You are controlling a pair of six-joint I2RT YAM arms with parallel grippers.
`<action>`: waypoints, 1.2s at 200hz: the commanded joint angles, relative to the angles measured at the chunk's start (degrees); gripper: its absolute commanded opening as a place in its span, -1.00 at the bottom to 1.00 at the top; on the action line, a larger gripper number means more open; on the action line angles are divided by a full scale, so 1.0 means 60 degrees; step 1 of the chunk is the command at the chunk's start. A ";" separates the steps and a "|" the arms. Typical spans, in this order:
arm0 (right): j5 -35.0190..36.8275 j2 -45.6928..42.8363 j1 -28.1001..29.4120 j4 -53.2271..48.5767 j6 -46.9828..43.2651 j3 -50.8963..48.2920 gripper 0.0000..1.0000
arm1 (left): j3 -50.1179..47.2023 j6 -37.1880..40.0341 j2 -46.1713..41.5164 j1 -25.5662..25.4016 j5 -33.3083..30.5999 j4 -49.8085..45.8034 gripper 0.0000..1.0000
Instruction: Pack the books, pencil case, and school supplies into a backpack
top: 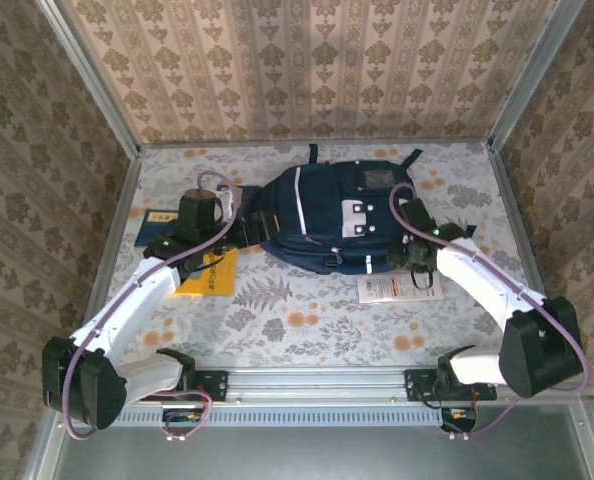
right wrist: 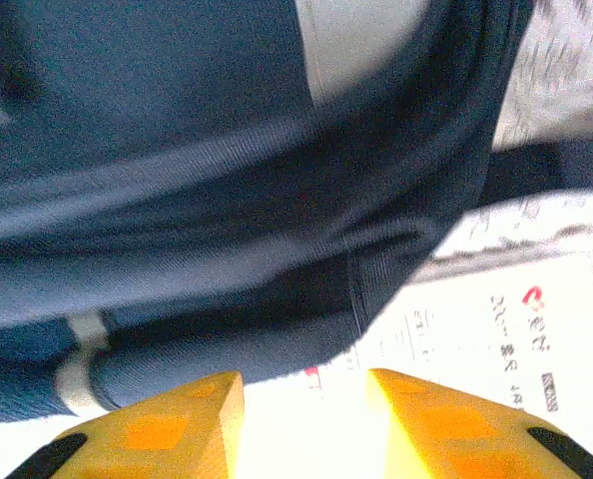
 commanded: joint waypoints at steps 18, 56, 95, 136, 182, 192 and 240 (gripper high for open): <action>0.0053 -0.0481 0.0067 0.1499 0.1370 -0.1242 -0.28 | 0.0126 0.0085 0.0162 -0.0159 0.0148 0.0079 0.96; -0.0278 0.0193 0.0314 0.2311 0.1573 -0.1726 -0.33 | 0.0040 -0.0143 0.0302 -0.0842 -0.0228 0.0303 0.95; -0.0550 0.1696 0.0729 0.2353 0.1275 -0.1209 -0.32 | -0.0255 -0.0484 0.0820 -0.1301 -0.0653 0.1268 0.95; -0.1081 0.1929 0.1561 0.2570 0.1881 -0.1452 -0.33 | -0.0282 -0.0597 0.1573 -0.1670 -0.0791 0.2025 0.95; -0.1922 0.1016 0.1981 0.3507 0.2991 -0.2493 -0.32 | -0.0798 -0.0568 0.1600 -0.2291 -0.0866 0.1639 0.95; -0.1898 0.0965 0.1981 0.3574 0.3062 -0.2678 -0.31 | -0.1022 -0.0581 0.1442 -0.2387 -0.0885 0.1495 0.95; -0.1888 -0.0207 0.1995 0.3340 0.3055 -0.3383 -0.27 | -0.2044 -0.0764 0.0398 -0.2552 -0.1050 0.1081 0.96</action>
